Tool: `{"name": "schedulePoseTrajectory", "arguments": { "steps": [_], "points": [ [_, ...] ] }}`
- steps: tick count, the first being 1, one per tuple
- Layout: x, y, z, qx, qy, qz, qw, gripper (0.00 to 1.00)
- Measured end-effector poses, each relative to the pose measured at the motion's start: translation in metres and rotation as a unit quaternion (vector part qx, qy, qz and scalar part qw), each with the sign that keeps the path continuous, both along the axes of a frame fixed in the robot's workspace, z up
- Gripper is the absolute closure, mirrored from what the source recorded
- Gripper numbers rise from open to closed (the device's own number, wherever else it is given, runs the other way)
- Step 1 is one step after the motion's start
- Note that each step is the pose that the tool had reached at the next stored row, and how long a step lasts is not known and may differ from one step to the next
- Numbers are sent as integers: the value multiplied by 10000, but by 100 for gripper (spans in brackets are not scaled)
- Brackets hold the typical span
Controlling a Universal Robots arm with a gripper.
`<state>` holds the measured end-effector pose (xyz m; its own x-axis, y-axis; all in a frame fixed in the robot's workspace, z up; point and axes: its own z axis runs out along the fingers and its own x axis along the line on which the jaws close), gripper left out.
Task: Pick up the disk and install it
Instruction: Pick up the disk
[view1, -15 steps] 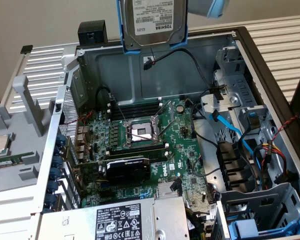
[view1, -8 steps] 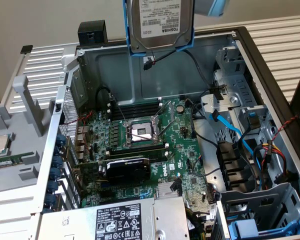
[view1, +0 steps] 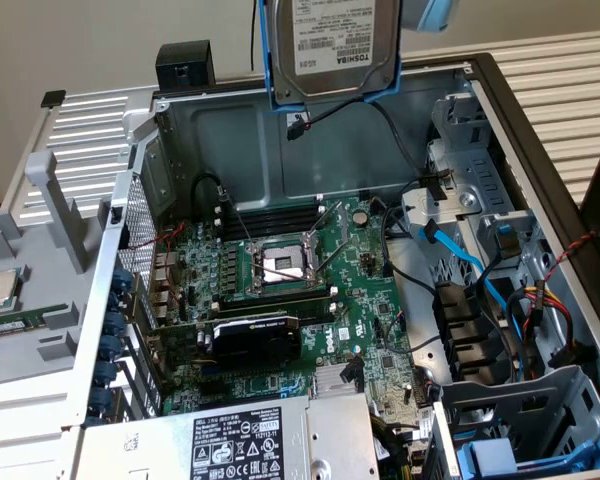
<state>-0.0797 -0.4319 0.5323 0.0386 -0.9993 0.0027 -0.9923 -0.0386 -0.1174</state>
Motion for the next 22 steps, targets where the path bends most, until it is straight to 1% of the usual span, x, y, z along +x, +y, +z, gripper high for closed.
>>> {"name": "schedulePoseTrajectory", "arguments": {
  "steps": [2, 3, 5, 6, 9, 13, 18, 19, 21, 22],
  "points": [
    [88, -8, 1, -1, 1, 0, 10000, 63],
    [118, -20, 0, 0, 0, 0, 10000, 63],
    [146, -61, 1, -1, 7, 0, 10000, 63],
    [153, -90, 1, -1, 16, 0, 10000, 63],
    [170, -195, 0, -1, 36, 0, 10000, 63],
    [202, -364, 1, 0, 38, 0, 10000, 63],
    [265, -550, 0, 6, 37, 0, 10000, 63],
    [281, -581, 1, 11, 37, 0, 10000, 63],
    [318, -633, 1, 33, 37, 0, 10000, 63],
    [338, -663, 1, 38, 37, 0, 10000, 63]
  ]
}}
